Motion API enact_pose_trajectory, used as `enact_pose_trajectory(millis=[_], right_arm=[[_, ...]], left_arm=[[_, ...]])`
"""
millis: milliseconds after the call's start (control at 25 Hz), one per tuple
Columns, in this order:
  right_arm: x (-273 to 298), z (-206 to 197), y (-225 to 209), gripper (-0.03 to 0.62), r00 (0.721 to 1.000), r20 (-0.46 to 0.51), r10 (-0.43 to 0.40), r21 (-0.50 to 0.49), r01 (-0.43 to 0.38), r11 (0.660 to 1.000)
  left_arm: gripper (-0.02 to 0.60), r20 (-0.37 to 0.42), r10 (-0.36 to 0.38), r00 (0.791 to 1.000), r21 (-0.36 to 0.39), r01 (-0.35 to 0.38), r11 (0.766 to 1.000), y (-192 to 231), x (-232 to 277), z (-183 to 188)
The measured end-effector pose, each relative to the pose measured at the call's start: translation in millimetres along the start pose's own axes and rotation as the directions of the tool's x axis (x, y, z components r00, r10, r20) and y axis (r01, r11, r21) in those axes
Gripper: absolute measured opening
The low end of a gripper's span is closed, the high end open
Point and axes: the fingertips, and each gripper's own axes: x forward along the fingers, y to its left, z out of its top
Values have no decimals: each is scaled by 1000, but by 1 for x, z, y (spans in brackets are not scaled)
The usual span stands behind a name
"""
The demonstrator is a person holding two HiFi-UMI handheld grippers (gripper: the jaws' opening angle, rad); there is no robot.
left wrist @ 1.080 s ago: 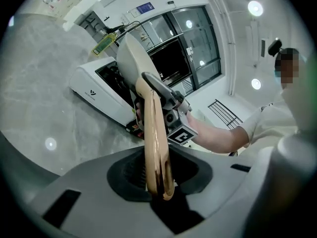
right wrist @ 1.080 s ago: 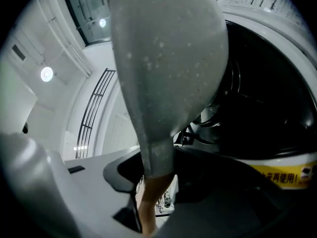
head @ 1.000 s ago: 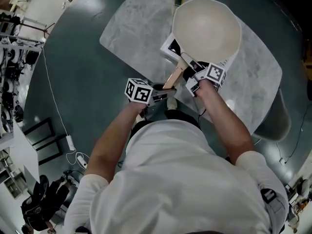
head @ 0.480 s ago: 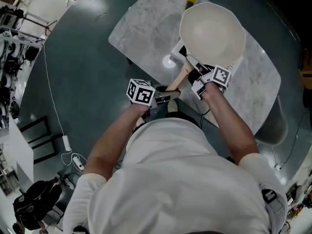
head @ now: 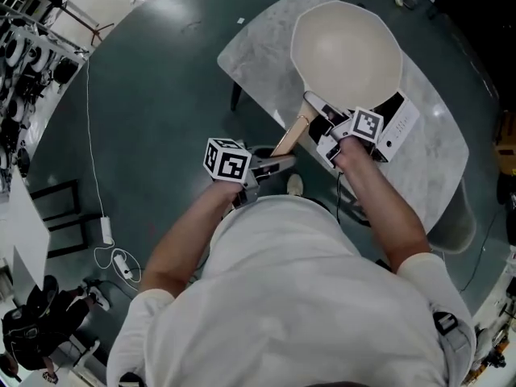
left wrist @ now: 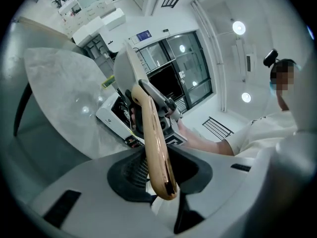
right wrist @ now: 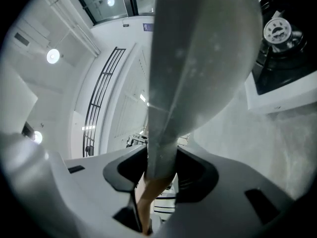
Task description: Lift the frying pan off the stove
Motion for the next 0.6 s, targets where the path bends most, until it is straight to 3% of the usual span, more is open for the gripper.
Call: enact_pose_trajectory(millis=[600], right_arm=[[39,-29,39,173,977,-196,82,-29,-90,996]], left_arm=[[110,158,83,984,-13,-82,997,-24,-27,4]])
